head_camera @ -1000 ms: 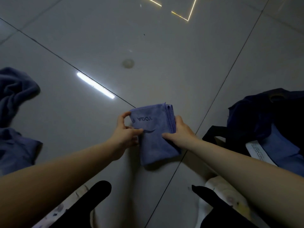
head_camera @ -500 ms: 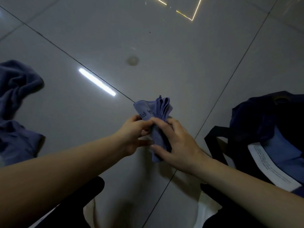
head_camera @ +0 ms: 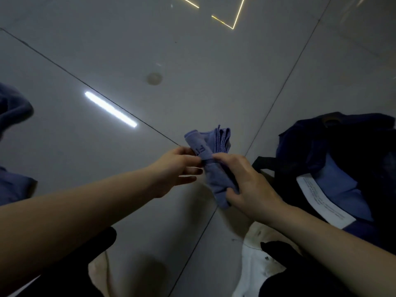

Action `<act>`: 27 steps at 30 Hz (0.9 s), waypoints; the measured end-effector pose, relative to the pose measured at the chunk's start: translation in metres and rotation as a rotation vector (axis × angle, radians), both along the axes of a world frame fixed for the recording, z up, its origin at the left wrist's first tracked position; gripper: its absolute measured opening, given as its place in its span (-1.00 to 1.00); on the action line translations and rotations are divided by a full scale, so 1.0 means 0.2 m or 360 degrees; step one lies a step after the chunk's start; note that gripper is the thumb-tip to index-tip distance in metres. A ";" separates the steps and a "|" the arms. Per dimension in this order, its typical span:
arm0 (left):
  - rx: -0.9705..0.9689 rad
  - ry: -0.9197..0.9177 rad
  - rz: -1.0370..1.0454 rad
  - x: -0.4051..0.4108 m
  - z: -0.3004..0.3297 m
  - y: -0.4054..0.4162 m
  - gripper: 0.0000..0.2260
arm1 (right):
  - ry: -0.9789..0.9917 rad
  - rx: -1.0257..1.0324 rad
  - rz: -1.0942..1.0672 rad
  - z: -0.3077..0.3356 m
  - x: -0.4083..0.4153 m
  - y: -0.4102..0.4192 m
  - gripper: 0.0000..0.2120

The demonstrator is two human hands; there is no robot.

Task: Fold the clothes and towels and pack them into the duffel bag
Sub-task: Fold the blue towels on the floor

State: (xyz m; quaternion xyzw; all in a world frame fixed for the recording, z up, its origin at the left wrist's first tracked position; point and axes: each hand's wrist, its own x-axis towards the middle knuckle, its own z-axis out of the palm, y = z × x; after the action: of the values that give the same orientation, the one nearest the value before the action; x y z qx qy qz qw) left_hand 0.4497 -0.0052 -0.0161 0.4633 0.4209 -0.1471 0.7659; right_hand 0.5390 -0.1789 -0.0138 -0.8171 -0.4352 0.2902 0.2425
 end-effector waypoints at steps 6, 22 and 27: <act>0.1698 -0.0526 -0.0715 0.05 0.01 -0.07 0.02 | -0.0156 -0.0065 -0.0059 0.13 0.09 -0.18 -0.35; 0.2084 -0.0531 -0.2072 0.13 0.06 -0.17 -0.63 | -0.0056 -0.0065 0.0032 0.18 0.12 -0.13 -0.54; 0.1984 -0.0610 -0.1865 0.01 0.04 -0.08 -0.71 | -0.0016 -0.0039 -0.0042 0.17 0.14 -0.06 -0.56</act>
State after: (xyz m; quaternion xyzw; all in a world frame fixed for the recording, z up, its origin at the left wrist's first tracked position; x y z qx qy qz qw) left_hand 0.4507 -0.0206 -0.0072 0.9558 -0.0171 -0.1797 0.2319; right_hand 0.5678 -0.1912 0.0210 -0.8271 -0.4219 0.2882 0.2342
